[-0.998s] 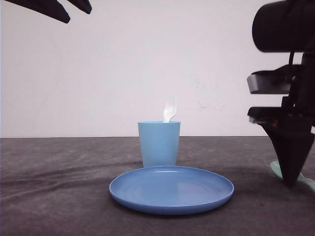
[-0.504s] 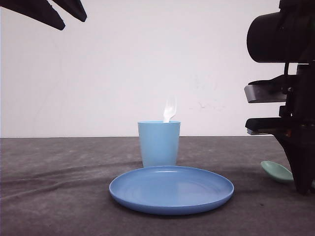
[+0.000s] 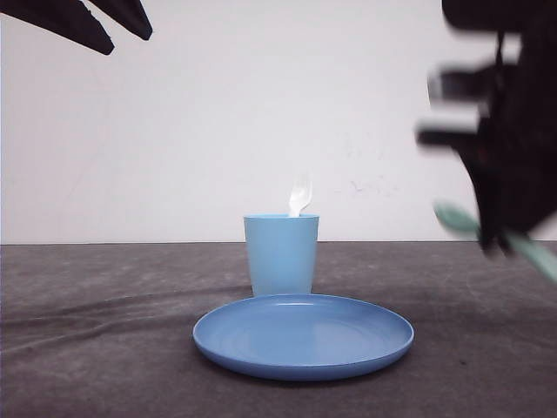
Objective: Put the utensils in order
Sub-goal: 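Lift the spoon with the right gripper and carry it over the cup, then release the spoon into the cup beside the fork and raise the right gripper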
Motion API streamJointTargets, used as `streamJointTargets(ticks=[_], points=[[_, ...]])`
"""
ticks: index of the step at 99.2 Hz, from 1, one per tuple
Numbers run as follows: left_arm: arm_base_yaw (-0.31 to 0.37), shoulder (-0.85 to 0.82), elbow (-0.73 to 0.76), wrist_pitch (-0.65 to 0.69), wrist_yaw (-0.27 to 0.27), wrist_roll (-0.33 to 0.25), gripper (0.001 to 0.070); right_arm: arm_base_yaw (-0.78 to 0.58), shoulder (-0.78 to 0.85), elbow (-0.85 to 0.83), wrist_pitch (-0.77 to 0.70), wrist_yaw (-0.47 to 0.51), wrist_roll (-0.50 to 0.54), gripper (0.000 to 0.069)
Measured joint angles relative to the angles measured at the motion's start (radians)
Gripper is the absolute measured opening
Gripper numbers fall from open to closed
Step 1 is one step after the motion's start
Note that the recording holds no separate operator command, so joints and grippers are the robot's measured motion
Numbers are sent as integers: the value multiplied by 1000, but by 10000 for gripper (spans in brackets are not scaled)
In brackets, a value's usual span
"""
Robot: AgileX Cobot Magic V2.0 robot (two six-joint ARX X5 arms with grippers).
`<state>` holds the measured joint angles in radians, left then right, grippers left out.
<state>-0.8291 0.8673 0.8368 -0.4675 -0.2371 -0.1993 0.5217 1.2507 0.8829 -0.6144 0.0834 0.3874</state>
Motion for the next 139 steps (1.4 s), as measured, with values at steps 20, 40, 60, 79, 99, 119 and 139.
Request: streamJointTargets(ticks=[20, 40, 60, 79, 99, 119, 139], points=[[0, 0, 0, 0, 0, 0, 233, 72, -38, 125, 167, 0, -34, 78], [0, 0, 0, 0, 0, 0, 233, 167, 31, 136, 451, 10, -88, 78], [0, 0, 0, 2, 0, -1, 233, 211, 165, 136, 642, 26, -146, 78], [0, 0, 0, 3, 0, -8, 233, 216, 294, 135, 710, 58, -180, 78], [0, 0, 0, 2, 0, -16, 233, 215, 378, 135, 745, 67, -187, 78], [0, 0, 0, 0, 0, -24, 233, 216, 447, 135, 759, 71, -194, 78], [0, 0, 0, 0, 0, -26, 233, 216, 463, 135, 762, 71, -197, 78]])
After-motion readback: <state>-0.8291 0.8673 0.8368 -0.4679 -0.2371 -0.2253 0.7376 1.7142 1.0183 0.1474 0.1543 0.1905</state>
